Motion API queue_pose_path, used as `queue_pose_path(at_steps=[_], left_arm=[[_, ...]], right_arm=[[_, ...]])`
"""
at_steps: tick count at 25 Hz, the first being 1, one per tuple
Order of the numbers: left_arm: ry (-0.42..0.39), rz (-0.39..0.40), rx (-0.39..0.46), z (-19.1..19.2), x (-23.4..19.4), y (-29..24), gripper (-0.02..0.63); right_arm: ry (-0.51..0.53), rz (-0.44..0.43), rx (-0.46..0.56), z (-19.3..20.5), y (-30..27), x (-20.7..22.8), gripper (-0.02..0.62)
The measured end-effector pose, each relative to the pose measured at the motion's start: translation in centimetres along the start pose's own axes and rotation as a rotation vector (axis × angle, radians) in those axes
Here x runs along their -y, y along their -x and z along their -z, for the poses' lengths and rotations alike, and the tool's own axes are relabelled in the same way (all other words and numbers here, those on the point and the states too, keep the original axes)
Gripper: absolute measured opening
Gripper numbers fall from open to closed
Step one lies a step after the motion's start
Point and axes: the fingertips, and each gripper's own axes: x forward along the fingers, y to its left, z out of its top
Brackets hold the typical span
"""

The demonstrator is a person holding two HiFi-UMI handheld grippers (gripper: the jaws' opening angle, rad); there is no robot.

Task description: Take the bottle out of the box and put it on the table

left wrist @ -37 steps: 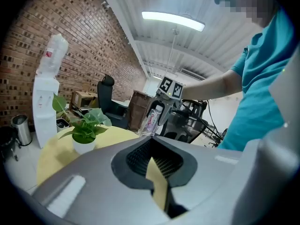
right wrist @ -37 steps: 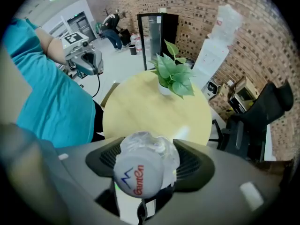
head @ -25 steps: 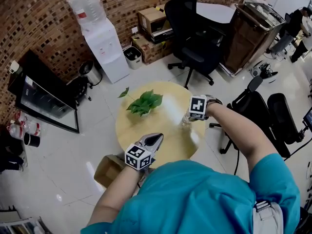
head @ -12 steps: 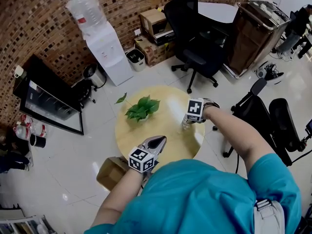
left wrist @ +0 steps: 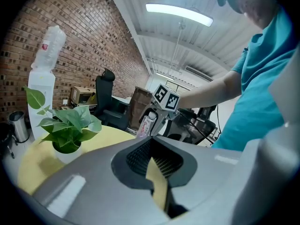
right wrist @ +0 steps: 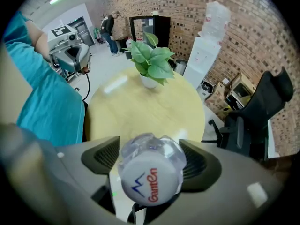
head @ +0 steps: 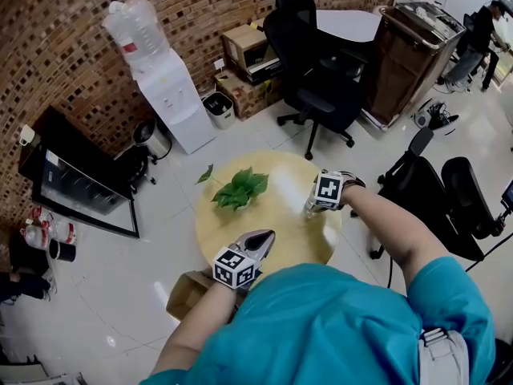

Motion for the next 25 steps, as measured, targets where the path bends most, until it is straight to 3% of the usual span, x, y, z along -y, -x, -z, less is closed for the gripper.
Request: queue_pose_path(at_steps=[5,8,16,25], left_arm=[[-0.009,0.040,0.003,0.2,0.1,1.9,0.000],[-0.015,0.064,0.007,0.0,-0.1,3.6,0.000],[-0.011,0.093,0.041,-0.5,-1.4,9.2,0.000],[0.030,0.067,0.087,0.3,-1.8,13.0,0.000]], right_arm=[[0.019,0.241,0.053,-0.7,2.7,2.9,0.429],[-0.042,0.227,0.134,-1.8,4.1,1.5,0.434],[-0.217,0.307,0.333,-2.9,9.2,-0.7,0.433],[-0.301,0.430,0.550,-4.0,15.2,-5.4,0.422]])
